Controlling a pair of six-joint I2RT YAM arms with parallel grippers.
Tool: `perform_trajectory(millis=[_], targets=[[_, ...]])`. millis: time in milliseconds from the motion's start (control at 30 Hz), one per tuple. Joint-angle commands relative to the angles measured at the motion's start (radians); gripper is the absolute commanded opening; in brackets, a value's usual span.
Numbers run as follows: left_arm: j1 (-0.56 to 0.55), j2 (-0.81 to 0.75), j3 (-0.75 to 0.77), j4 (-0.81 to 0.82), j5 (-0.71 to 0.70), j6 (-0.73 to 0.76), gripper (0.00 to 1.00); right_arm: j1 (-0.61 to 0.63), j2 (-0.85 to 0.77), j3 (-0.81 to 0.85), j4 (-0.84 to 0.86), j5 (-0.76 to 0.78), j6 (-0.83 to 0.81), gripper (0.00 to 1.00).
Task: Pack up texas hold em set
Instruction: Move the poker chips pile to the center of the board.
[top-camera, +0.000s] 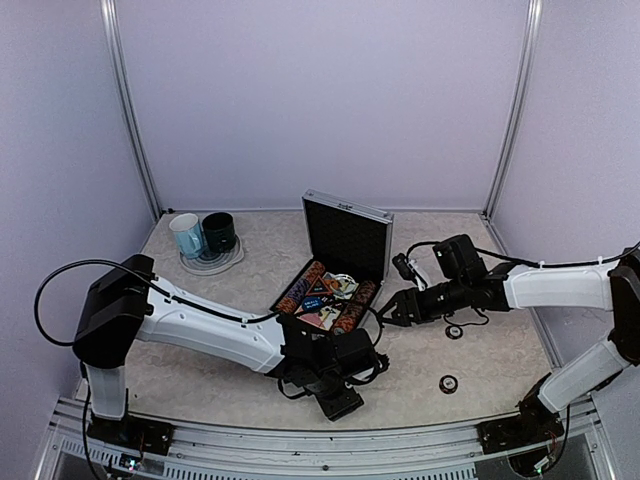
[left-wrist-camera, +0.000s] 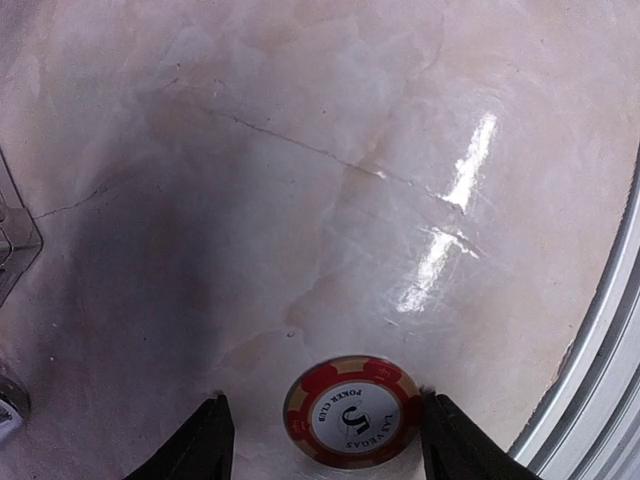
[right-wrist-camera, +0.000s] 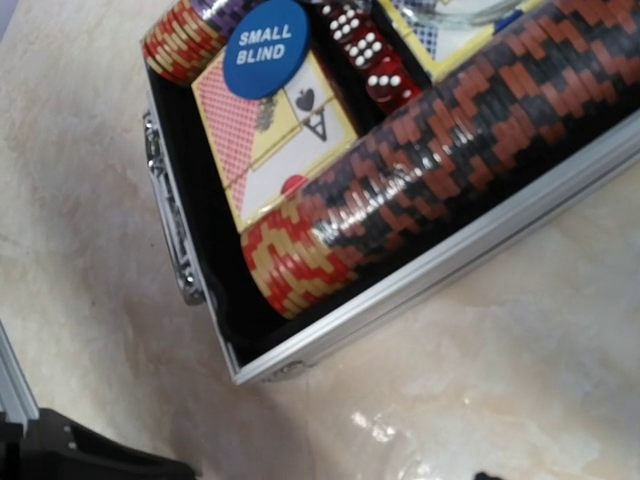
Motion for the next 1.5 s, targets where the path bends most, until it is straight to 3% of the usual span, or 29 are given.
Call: perform_trajectory(millis=[0, 333, 1033, 1467], targets=[[0.009, -0.012, -0.014, -0.012, -0.003, 0.004, 0.63, -0.005, 0.014, -0.009, 0.016, -0.014, 0.005, 0.64], [-0.009, 0.005, 0.001, -0.063, 0.037, 0.003, 0.52, -0.005, 0.014, 0.002, 0.012, -0.019, -0.002, 0.64], [-0.003, -0.008, -0.043, 0.007, -0.033, 0.002, 0.44, 0.014, 0.017, -0.022, 0.024, -0.026, 0.027, 0.64], [0.007, -0.084, -0.115, 0.068, -0.059, 0.008, 0.44, 0.011, 0.014, 0.007, -0.055, 0.046, 0.011, 0.64]])
